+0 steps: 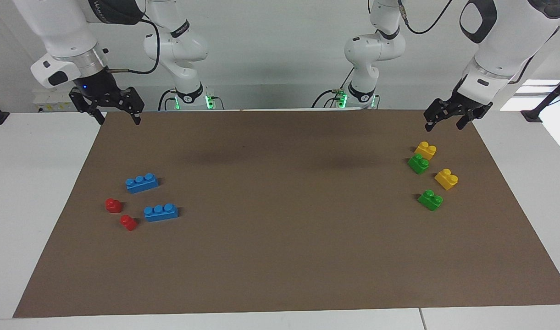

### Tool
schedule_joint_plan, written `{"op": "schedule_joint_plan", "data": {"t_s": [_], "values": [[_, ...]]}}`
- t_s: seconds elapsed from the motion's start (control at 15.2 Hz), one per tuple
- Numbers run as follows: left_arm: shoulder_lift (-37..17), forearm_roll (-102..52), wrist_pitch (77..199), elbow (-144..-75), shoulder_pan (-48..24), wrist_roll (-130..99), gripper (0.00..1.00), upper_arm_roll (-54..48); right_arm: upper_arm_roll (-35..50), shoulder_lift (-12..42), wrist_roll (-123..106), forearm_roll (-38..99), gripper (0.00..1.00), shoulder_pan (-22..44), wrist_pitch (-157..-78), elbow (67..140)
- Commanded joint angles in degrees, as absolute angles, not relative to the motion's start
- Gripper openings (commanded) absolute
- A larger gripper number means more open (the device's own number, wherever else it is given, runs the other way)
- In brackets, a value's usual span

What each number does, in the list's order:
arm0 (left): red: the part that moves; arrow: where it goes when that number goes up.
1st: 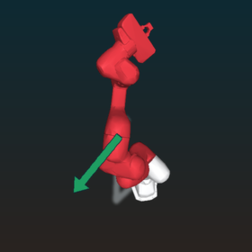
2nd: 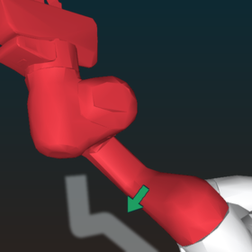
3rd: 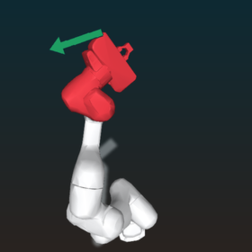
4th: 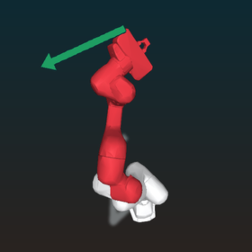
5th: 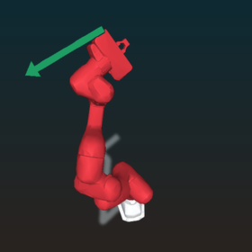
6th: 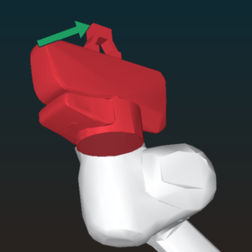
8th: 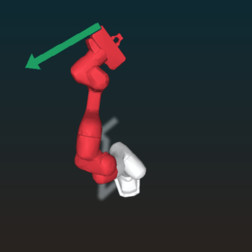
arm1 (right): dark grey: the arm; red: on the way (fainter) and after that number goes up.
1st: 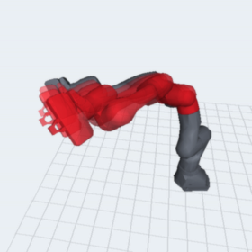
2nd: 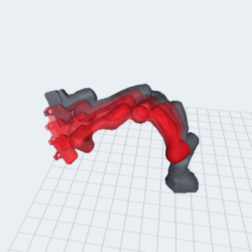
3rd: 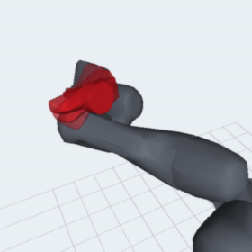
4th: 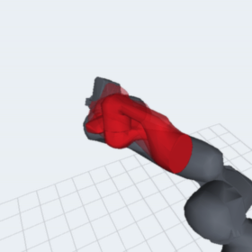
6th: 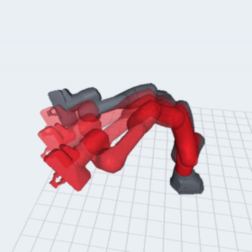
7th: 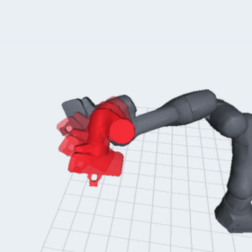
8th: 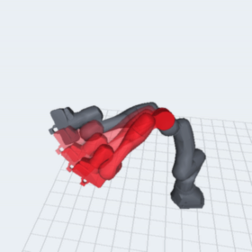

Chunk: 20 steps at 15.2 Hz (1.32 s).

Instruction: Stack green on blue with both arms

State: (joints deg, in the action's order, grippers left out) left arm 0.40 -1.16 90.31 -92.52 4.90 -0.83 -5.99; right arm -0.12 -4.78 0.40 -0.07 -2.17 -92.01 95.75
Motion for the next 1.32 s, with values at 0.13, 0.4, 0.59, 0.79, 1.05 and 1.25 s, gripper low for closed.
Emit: {"op": "schedule_joint_plan", "data": {"t_s": [0.13, 0.4, 0.59, 0.79, 1.05, 1.25], "values": [[1.76, -1.93, 90.79, -93.69, 4.92, 0.00, 1.00, -5.71, 0.09, -5.01, -1.14, -0.18, 1.00, -2.46, -90.97, 95.71], [1.76, -1.93, 90.97, -93.60, 5.10, -0.09, 1.00, -5.71, 0.09, -5.01, -1.05, -0.26, 1.00, -2.46, -90.97, 95.71], [2.02, -1.93, 90.88, -93.60, 5.18, -0.09, 1.00, -5.71, 0.09, -5.01, -0.79, -0.18, 1.00, -2.64, -91.14, 95.71], [2.20, -1.93, 90.88, -93.60, 5.19, -0.09, 1.00, -5.63, 0.09, -5.01, -1.05, -0.18, 1.00, -2.55, -91.23, 95.71], [2.63, -1.93, 90.18, -94.04, 5.27, -0.09, 1.00, -5.54, 0.09, -4.92, -1.23, -0.09, 1.00, -2.72, -91.49, 95.63], [3.34, -1.93, 89.65, -95.27, 5.10, -0.09, 1.00, -5.63, 0.09, -4.57, 2.18, 2.27, 1.00, -4.65, -93.76, 95.63]]}}
